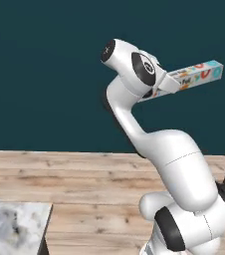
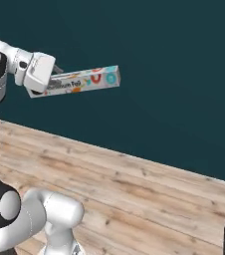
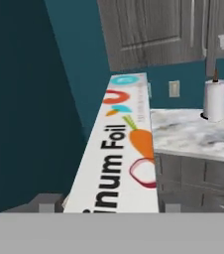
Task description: Retrieve the tupperware and aluminum foil from the cabinet and place them on the dining counter near the plate with squash and bell pepper to prepare for storing leftovers.
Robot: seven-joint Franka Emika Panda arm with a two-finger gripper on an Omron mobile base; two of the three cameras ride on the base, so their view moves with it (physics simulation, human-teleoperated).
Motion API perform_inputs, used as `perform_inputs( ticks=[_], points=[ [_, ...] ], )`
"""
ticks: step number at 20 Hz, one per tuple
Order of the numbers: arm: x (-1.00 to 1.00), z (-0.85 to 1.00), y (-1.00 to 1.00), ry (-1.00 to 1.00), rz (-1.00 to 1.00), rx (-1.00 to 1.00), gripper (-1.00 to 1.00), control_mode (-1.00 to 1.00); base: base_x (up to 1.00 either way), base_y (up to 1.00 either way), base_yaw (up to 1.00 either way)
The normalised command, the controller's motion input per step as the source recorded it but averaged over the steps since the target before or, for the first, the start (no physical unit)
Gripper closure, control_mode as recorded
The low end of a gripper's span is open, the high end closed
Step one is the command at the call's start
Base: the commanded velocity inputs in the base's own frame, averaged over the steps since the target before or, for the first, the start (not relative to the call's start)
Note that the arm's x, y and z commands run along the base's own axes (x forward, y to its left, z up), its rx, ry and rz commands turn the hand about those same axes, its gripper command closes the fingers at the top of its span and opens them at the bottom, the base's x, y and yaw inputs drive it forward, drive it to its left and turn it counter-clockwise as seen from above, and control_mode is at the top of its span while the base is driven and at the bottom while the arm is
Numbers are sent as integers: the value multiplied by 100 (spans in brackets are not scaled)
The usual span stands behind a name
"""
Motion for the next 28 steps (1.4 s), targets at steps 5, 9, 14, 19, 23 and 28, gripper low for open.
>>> perform_inputs(
  ticks=[5, 9, 14, 19, 23, 28],
  points=[
    [0, 0, 0, 0, 0, 0, 100, 100, 29, -36, 79],
    [0, 0, 0, 0, 0, 0, 100, 100, 29, -58, 69],
    [0, 0, 0, 0, 0, 0, 100, 100, 41, -50, 71],
    [0, 0, 0, 0, 0, 0, 100, 100, 53, -62, 63],
    [0, 0, 0, 0, 0, 0, 100, 100, 57, -45, 70],
    [0, 0, 0, 0, 0, 0, 100, 100, 57, -30, 75]
  ],
)
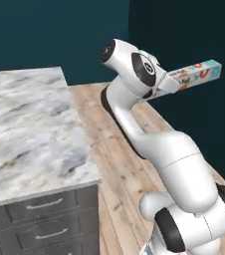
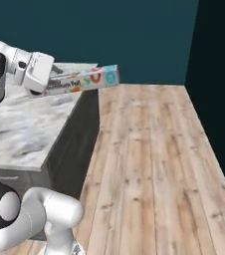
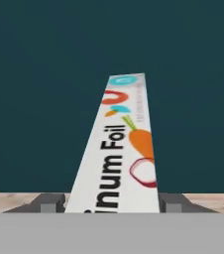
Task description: Retrieve the tupperware and aluminum foil from the cabinet and place them on the dining counter near the plate with squash and bell pepper to prepare for storing leftovers.
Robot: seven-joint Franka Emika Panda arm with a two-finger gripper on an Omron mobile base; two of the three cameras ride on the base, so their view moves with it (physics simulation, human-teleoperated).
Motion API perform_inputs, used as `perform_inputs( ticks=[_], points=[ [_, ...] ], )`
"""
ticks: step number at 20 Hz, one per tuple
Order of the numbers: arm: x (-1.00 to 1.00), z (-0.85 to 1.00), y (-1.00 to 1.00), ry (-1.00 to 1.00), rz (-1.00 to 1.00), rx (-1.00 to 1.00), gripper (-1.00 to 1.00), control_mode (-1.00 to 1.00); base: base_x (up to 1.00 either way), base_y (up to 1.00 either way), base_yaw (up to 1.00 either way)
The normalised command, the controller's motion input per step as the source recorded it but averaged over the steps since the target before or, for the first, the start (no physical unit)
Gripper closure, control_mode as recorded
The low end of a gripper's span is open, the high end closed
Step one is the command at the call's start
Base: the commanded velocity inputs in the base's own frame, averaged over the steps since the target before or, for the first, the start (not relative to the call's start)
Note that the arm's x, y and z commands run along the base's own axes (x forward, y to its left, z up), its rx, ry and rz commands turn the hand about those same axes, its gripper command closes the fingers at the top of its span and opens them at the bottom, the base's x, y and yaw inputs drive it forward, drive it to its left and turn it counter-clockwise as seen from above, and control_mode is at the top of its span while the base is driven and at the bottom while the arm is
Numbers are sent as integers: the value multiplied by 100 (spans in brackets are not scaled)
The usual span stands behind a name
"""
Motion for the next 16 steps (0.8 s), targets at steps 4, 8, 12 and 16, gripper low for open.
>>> perform_inputs(
  ticks=[4, 8, 12, 16],
  points=[
    [0, 0, 0, 0, 0, 0, 100, 100, 11, 0, 94],
    [0, 0, 0, 0, 0, 0, 100, 100, 1, 0, 97],
    [0, 0, 0, 0, 0, 0, 100, 100, 10, -24, 88],
    [0, 0, 0, 0, 0, 0, 100, 100, 0, -92, 55]
  ],
)
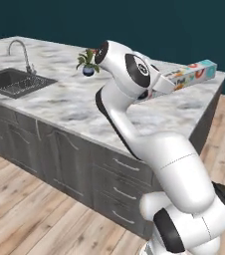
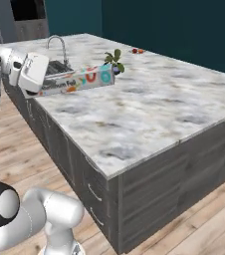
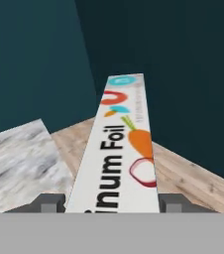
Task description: Retrieve the tupperware and aluminum foil from the cabinet and place them on the dining counter near the plate with squash and bell pepper to prepare for storing leftovers.
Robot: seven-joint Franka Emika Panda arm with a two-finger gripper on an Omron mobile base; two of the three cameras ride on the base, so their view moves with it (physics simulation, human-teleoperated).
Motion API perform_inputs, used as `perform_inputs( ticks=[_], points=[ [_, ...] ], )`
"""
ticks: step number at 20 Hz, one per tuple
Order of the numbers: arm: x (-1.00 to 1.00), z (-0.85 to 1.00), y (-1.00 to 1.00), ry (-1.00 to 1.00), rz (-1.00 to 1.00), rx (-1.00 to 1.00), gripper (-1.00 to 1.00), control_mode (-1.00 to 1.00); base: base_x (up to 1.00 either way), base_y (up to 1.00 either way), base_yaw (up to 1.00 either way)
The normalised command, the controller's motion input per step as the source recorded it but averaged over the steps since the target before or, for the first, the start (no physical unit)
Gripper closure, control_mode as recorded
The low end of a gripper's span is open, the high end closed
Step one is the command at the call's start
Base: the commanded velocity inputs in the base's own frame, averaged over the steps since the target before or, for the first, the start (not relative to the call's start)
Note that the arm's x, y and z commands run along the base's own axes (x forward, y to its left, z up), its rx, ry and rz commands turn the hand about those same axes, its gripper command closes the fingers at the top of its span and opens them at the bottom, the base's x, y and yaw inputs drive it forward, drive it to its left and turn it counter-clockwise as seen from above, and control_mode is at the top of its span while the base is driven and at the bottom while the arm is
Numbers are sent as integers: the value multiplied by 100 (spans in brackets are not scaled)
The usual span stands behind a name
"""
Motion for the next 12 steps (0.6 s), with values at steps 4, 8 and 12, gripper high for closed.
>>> perform_inputs(
  ticks=[4, 8, 12],
  points=[
    [0, 0, 0, 0, 0, 0, 100, 100, 0, -100, 30],
    [0, 0, 0, 0, 0, 0, 100, 100, 0, -100, 28],
    [0, 0, 0, 0, 0, 0, 100, 100, 26, -100, 14]
  ],
)
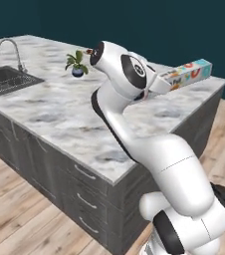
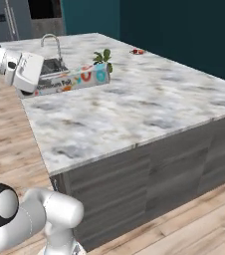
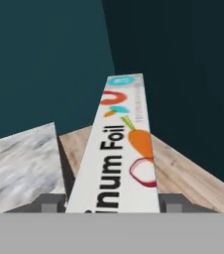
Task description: Retrieve the tupperware and aluminum foil from the cabinet and place them on the dining counter near the plate with squash and bell pepper to prepare for storing leftovers.
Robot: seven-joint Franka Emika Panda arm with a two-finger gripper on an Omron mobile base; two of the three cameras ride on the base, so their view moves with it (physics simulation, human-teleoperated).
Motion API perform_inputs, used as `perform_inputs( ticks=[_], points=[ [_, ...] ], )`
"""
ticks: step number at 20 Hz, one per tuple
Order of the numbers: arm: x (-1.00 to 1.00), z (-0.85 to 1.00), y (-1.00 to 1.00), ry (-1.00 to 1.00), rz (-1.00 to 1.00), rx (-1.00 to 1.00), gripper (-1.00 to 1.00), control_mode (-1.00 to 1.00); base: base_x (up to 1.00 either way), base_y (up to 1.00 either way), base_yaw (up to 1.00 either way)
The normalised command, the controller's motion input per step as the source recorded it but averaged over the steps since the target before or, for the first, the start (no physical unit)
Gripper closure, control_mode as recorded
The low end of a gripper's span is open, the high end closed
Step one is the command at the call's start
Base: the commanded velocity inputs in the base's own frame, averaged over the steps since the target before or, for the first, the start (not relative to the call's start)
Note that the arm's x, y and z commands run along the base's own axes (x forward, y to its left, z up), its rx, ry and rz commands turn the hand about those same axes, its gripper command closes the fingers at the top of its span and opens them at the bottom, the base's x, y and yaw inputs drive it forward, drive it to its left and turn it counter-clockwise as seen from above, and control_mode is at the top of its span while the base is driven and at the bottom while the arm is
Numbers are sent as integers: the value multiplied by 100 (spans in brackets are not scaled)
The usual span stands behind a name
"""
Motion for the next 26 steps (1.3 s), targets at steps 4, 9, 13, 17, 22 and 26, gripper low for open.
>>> perform_inputs(
  ticks=[4, 9, 13, 17, 22, 26],
  points=[
    [0, 0, 0, 0, 0, 0, 100, 100, 70, -100, 10],
    [0, 0, 0, 0, 0, 0, 100, 100, 85, -100, 9],
    [0, 0, 0, 0, 0, 0, 100, 100, 78, -100, 7],
    [0, 0, 0, 0, 0, 0, 100, 100, 74, -100, 6],
    [0, 0, 0, 0, 0, 0, 100, 100, 55, -100, 3],
    [0, 0, 0, 0, 0, 0, 100, 100, 36, -100, -4]
  ],
)
